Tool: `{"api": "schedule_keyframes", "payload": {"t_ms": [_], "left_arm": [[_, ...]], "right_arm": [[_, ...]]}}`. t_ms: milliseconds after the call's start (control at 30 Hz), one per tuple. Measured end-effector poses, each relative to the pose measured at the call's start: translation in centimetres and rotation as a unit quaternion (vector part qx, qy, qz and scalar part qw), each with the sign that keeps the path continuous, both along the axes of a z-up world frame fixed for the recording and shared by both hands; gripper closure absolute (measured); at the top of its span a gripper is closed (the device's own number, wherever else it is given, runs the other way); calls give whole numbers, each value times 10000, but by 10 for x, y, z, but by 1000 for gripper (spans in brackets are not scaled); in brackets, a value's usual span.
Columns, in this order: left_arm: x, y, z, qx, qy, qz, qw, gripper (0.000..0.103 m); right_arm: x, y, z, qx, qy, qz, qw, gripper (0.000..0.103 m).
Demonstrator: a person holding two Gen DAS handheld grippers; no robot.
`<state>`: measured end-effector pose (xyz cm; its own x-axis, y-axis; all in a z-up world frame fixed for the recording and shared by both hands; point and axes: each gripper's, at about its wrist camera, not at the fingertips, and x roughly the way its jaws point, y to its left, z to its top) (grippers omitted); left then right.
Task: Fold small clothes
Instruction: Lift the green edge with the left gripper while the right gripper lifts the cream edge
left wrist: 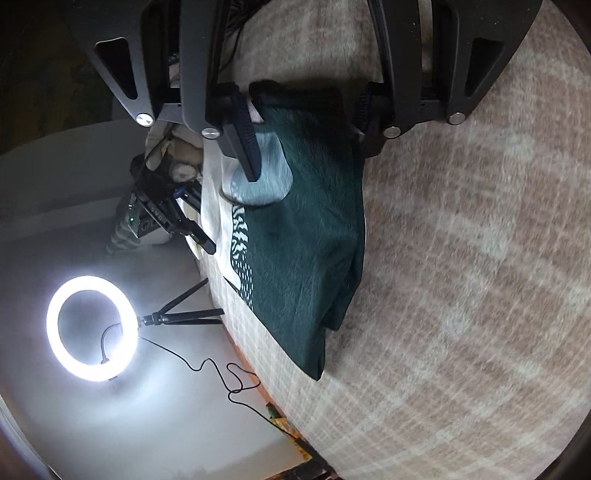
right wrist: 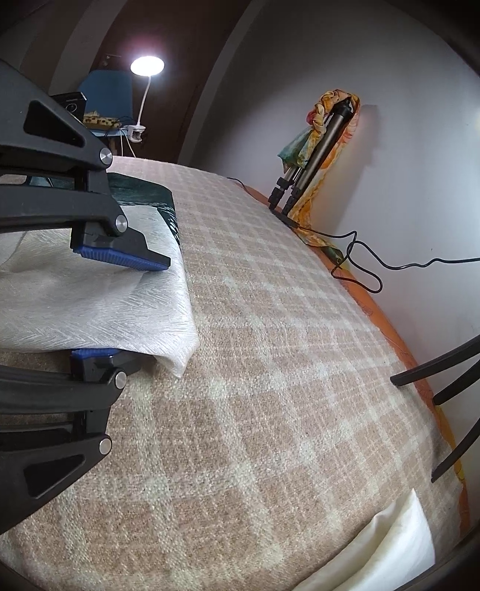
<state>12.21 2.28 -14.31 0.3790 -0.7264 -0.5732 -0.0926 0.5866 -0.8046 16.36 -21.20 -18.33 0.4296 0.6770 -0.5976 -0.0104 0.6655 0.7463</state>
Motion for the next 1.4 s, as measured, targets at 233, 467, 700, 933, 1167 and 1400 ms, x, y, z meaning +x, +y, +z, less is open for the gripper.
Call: {"api": "schedule_keyframes", "payload": {"t_ms": [233,467,700,933,1167,1400], "left_arm": [[-2,-1,-3,336,-315,-50,9989,90],[-13,-14,27,810,-1087,-426,9899,96],[-15,-25,54,869,-1516,-580,9829,97],[-13,-50,78,828,-1874,-831,9753,97],[-11,-55,77,705,-2163,-1091,9676,97],[4,-106,96,555,-2533,-1386,9558,97]], "right_arm": [[6,6,-2,-129,-2,-33,9999,90],[-19,51,43,-1831,-881,336,9786,103],[-46,70,89,-2380,-1604,382,9572,103],[-54,53,116,-2383,-1763,269,9547,103],[-60,8,151,-2673,-1976,61,9431,103],[-66,-52,182,-3043,-2111,-235,9286,103]]}}
